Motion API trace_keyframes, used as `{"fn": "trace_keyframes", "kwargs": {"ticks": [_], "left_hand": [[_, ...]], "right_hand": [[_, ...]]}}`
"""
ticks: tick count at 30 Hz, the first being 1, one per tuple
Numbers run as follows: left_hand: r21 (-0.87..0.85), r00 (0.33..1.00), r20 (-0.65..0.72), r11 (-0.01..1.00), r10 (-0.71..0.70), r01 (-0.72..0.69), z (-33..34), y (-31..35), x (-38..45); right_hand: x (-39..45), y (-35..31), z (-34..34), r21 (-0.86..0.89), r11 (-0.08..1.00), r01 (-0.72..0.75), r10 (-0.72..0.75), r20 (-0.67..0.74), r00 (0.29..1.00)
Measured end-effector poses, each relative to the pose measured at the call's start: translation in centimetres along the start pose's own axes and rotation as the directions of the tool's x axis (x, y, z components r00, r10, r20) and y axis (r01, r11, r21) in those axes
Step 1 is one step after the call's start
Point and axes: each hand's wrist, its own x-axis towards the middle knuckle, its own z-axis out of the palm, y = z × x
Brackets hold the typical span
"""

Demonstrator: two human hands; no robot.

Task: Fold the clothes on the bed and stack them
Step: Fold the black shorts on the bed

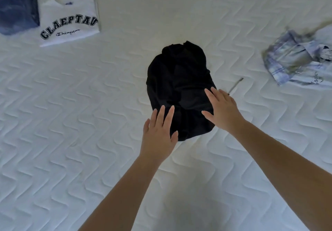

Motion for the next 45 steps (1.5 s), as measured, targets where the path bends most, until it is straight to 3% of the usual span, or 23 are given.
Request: {"fn": "trace_keyframes", "kwargs": {"ticks": [5,8,10,14,20,22,24,28,30,32,34,38,41,44,45], "left_hand": [[-0.076,0.975,0.168,0.985,-0.143,0.157,6.0,-1.8,4.0],[-0.220,0.914,0.308,0.915,-0.263,0.337,8.4,-2.1,5.7],[-0.262,0.878,0.359,0.869,-0.315,0.419,9.4,-2.1,6.2],[-0.187,0.896,0.321,0.906,-0.308,0.379,10.4,-2.1,6.0],[-0.268,0.870,0.412,0.877,-0.270,0.399,11.7,-1.8,1.5],[-0.388,0.848,0.428,0.784,-0.313,0.485,12.6,-1.9,-1.7],[-0.501,0.789,0.470,0.616,-0.395,0.607,13.4,-2.1,-4.9],[-0.539,0.583,0.591,0.264,-0.557,0.800,14.3,-3.1,-10.2],[-0.497,0.543,0.619,0.252,-0.568,0.830,14.1,-3.7,-11.8],[-0.514,0.546,0.609,0.239,-0.575,0.824,13.7,-4.5,-13.2],[-0.589,0.555,0.602,0.152,-0.574,0.794,12.4,-5.2,-14.3],[-0.716,0.674,0.532,0.152,-0.512,0.681,7.4,-6.3,-15.5],[-0.766,0.778,0.479,0.239,-0.407,0.597,2.5,-6.7,-16.5],[-0.825,0.906,0.344,0.382,-0.247,0.417,-2.9,-7.0,-18.4],[-0.855,0.934,0.298,0.380,-0.199,0.354,-4.5,-7.1,-19.2]], "right_hand": [[5.3,0.5,3.9,0.043,0.996,-0.071,0.063,0.166,0.984],[5.6,1.1,6.3,0.024,0.993,-0.113,0.099,0.324,0.941],[4.9,1.0,7.7,0.049,0.993,-0.104,0.080,0.356,0.931],[3.5,0.2,8.8,0.107,0.988,-0.109,0.079,0.251,0.965],[-2.9,-2.5,12.0,0.179,0.971,-0.158,0.077,0.391,0.917],[-5.9,-3.2,13.1,0.203,0.962,-0.184,0.081,0.432,0.898],[-8.7,-3.6,14.1,0.232,0.949,-0.212,0.083,0.467,0.880],[-13.4,-4.7,15.2,0.299,0.904,-0.307,0.100,0.548,0.830],[-15.2,-5.2,15.4,0.355,0.863,-0.360,0.122,0.545,0.830],[-16.5,-5.7,15.7,0.405,0.822,-0.401,0.167,0.501,0.849],[-17.7,-6.4,15.7,0.426,0.804,-0.414,0.208,0.451,0.868],[-20.1,-9.7,14.6,0.423,0.827,-0.370,0.208,0.381,0.901],[-21.6,-13.3,12.2,0.426,0.886,-0.183,0.093,0.222,0.971],[-22.1,-16.9,8.4,0.555,0.830,-0.058,-0.018,0.130,0.991],[-22.1,-18.1,7.0,0.591,0.806,-0.035,-0.039,0.112,0.993]]}}
